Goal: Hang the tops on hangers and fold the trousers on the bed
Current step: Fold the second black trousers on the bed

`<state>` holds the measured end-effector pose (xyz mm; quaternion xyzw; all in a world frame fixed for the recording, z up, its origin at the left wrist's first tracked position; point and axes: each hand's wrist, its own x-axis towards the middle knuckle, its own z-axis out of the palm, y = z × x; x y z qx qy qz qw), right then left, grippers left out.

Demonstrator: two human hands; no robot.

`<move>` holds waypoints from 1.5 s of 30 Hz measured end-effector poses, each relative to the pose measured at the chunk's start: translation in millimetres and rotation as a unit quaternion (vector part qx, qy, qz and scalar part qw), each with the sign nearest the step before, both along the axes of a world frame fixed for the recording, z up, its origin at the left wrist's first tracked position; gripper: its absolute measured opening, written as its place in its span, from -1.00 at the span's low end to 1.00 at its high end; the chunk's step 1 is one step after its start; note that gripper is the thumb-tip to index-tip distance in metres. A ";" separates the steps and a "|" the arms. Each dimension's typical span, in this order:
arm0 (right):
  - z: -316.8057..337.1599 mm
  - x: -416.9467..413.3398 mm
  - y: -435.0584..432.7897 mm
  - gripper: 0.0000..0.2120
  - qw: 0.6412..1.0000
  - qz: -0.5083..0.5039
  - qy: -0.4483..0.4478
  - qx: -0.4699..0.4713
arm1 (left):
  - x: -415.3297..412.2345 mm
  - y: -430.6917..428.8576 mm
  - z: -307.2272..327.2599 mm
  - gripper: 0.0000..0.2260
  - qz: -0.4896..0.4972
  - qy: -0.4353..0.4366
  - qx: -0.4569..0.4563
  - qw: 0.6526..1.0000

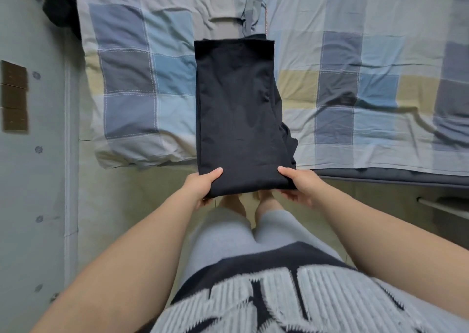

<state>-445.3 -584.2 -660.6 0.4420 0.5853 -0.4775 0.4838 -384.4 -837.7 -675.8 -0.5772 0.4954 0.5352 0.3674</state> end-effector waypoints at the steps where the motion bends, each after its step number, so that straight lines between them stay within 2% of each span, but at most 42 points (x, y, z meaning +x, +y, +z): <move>1: 6.6 6.9 0.7 -0.68 1.000 0.000 -0.007 0.000 | 7.0 -1.0 7.1 -0.61 0.000 -0.010 0.004 1.000; 8: 41.4 28.4 1.9 -0.62 1.000 -0.004 -0.023 0.008 | 22.3 -8.0 40.3 -0.54 -0.008 -0.056 0.017 0.998; 11: 49.6 11.2 -6.1 -0.49 0.998 -0.037 0.031 0.028 | 0.1 -11.7 48.3 -0.55 0.001 -0.020 -0.017 1.000; 13: 56.9 -8.3 -13.2 -0.35 0.993 -0.062 0.089 0.047 | -17.2 -15.7 50.4 -0.42 0.031 0.034 -0.056 0.997; 14: 60.9 -19.8 -17.2 -0.35 0.990 -0.058 0.122 0.048 | -25.9 -18.2 52.2 -0.40 0.048 0.067 -0.067 0.994; 15: 64.5 -31.7 -22.0 -0.45 0.986 -0.041 0.154 0.042 | -34.8 -20.8 52.9 -0.47 0.064 0.100 -0.071 0.990; 17: 70.3 -56.7 -32.1 -0.80 0.981 -0.009 0.190 0.034 | -52.8 -24.9 54.2 -0.76 0.093 0.150 -0.070 0.982; 18: 72.5 -68.8 -36.9 -0.91 0.980 -0.008 0.198 0.032 | -61.6 -26.3 56.0 -0.88 0.107 0.167 -0.069 0.978; 19: 72.9 -81.1 -40.8 -0.94 0.978 -0.016 0.208 0.025 | -69.9 -28.4 57.1 -0.91 0.117 0.182 -0.071 0.974; 22: 68.4 -114.7 -50.9 -0.95 0.968 0.005 0.252 -0.009 | -95.6 -35.1 57.1 -0.82 0.121 0.238 -0.084 0.960; 26: 48.5 -152.7 -58.5 -0.80 0.950 0.067 0.304 -0.032 | -129.5 -44.3 39.9 -0.76 0.058 0.312 -0.111 0.942; 28: 31.8 -172.5 -63.6 -0.81 0.939 0.085 0.333 -0.015 | -149.2 -51.6 21.5 -0.79 0.042 0.313 -0.152 0.936; 31: -2.8 -204.4 -74.3 -0.91 0.924 0.098 0.368 0.030 | -183.0 -61.5 -7.6 -0.97 0.038 0.319 -0.223 0.920; 35: -62.4 -250.7 -93.3 -0.99 0.912 0.116 0.385 0.081 | -226.4 -70.6 -55.5 -0.93 0.027 0.316 -0.263 0.911; 38: -105.6 -275.9 -106.5 -0.82 0.911 0.153 0.370 0.099 | -248.3 -75.7 -97.7 -0.94 0.011 0.293 -0.284 0.913; 41: -127.7 -273.3 -113.5 -0.42 0.931 0.172 0.318 0.051 | -248.1 -67.3 -122.2 -0.48 -0.054 0.279 -0.256 0.924; 42: -131.4 -264.6 -112.9 -0.31 0.917 0.210 0.335 0.054 | -242.8 -61.5 -126.9 -0.36 -0.116 0.286 -0.269 0.912; 43: -134.4 -252.3 -111.5 -0.27 0.882 0.281 0.371 0.073 | -235.2 -54.5 -129.4 -0.30 -0.202 0.297 -0.299 0.884; 45: -143.5 -220.5 -104.9 -0.29 0.768 0.446 0.440 0.137 | -215.8 -40.2 -135.6 -0.33 -0.370 0.300 -0.365 0.800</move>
